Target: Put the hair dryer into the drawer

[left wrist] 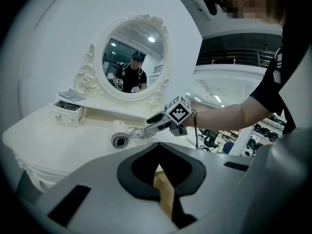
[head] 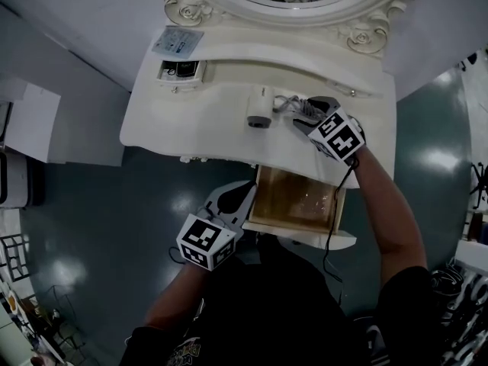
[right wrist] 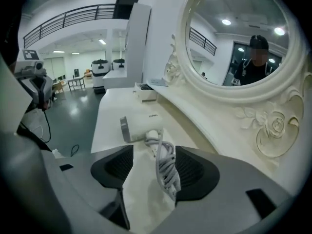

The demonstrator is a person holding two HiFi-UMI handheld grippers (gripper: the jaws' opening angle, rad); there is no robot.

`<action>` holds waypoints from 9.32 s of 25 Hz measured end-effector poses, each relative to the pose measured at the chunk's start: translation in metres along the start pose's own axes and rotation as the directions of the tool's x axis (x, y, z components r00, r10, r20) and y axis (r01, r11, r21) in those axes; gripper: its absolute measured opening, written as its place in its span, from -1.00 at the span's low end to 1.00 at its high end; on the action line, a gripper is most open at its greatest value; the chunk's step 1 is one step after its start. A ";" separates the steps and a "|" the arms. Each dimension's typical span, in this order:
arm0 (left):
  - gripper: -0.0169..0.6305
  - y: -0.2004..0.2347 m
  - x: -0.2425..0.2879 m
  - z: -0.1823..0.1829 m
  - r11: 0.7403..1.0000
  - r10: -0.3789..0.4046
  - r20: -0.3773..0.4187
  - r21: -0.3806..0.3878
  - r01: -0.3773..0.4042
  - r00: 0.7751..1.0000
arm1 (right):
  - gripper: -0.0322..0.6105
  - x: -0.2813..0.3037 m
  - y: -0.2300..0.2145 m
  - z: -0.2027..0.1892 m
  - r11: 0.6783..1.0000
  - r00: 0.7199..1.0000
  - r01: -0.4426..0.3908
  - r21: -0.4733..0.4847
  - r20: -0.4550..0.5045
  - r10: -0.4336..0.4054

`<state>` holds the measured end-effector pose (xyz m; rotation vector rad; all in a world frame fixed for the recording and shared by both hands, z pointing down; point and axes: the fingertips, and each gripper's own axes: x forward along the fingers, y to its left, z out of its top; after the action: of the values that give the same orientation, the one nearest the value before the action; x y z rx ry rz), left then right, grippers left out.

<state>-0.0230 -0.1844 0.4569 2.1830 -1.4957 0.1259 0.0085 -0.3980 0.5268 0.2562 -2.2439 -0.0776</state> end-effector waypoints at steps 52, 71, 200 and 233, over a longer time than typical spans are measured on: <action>-0.94 0.033 -0.021 -0.008 0.999 0.048 -0.018 -0.024 -0.048 0.999 | -0.10 0.053 0.012 -0.031 0.954 0.972 -0.081 -0.288 -0.235 0.011; -0.94 0.011 -0.059 0.000 0.973 -0.206 -0.074 0.087 0.212 0.976 | -0.10 -0.088 0.103 -0.035 0.982 0.969 0.159 -0.098 -0.173 -0.174; -0.94 -0.074 -0.222 -0.044 0.884 -0.437 -0.120 0.126 0.450 0.891 | -0.81 -0.226 0.391 0.028 0.590 0.802 0.109 0.800 0.279 -0.527; -0.94 -0.214 -0.234 -0.111 0.927 -0.351 -0.131 0.094 0.364 0.927 | -0.81 -0.294 0.462 -0.057 0.678 0.864 -0.013 0.735 0.350 -0.363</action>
<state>0.0976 0.1240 0.4018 2.4597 -1.0297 0.2128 0.1601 0.1172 0.4056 0.9893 -2.6297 0.7459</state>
